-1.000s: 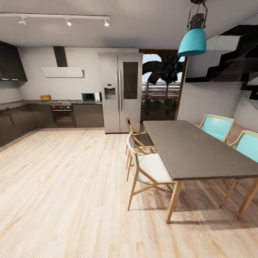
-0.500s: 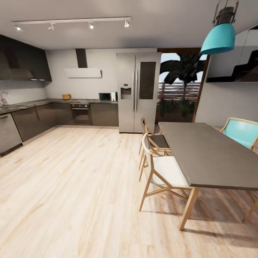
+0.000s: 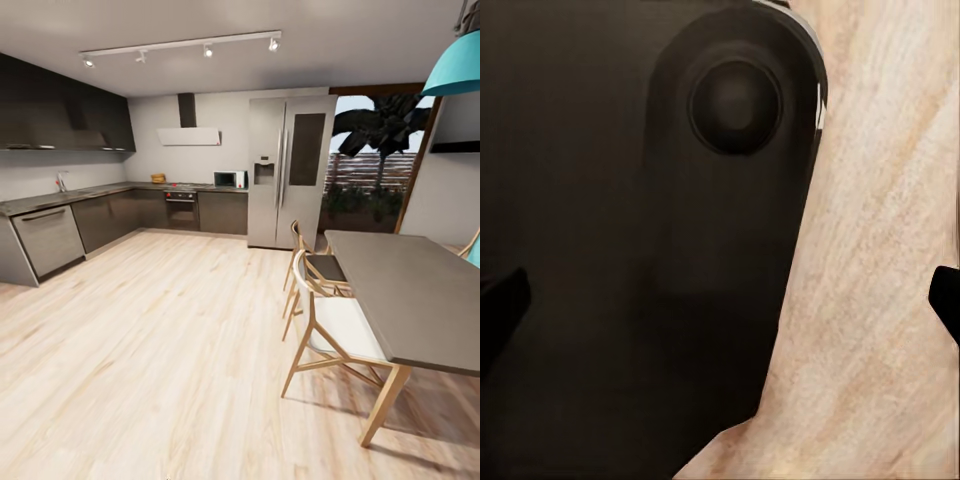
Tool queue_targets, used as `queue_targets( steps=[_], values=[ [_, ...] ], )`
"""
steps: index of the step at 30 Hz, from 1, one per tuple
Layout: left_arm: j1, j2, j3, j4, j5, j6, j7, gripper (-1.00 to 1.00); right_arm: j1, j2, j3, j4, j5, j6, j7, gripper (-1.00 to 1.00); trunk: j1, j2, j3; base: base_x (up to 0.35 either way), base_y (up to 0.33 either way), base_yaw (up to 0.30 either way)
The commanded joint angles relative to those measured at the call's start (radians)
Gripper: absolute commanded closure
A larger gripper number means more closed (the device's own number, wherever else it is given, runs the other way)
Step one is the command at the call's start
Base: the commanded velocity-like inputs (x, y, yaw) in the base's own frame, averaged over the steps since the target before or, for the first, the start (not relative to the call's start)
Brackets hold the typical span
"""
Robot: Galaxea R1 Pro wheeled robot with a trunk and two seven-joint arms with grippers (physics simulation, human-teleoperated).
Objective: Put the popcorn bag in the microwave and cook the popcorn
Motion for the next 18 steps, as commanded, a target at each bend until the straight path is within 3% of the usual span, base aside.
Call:
queue_targets(
  steps=[1, 9, 18],
  values=[
    [0.000, 0.000, 0.002, 0.000, 0.006, -0.002, -0.001, -1.00, 0.000, 0.000, 0.005, 0.001, 0.009, -0.006, -0.001, -1.00, 0.000, 0.000, -0.001, 0.000, 0.000, 0.289],
    [0.000, 0.001, 0.000, 0.000, 0.072, -0.001, 0.002, -1.00, 0.000, 0.000, 0.005, 0.001, 0.009, -0.020, -0.001, -1.00, 0.000, 0.000, -0.001, 0.000, 0.000, 0.289],
    [0.000, 0.001, 0.000, 0.000, 0.084, -0.001, 0.007, -1.00, 0.000, 0.000, 0.004, 0.001, 0.007, -0.020, -0.003, -1.00, 0.000, 0.000, -0.001, 0.000, 0.000, 0.289]
  ],
)
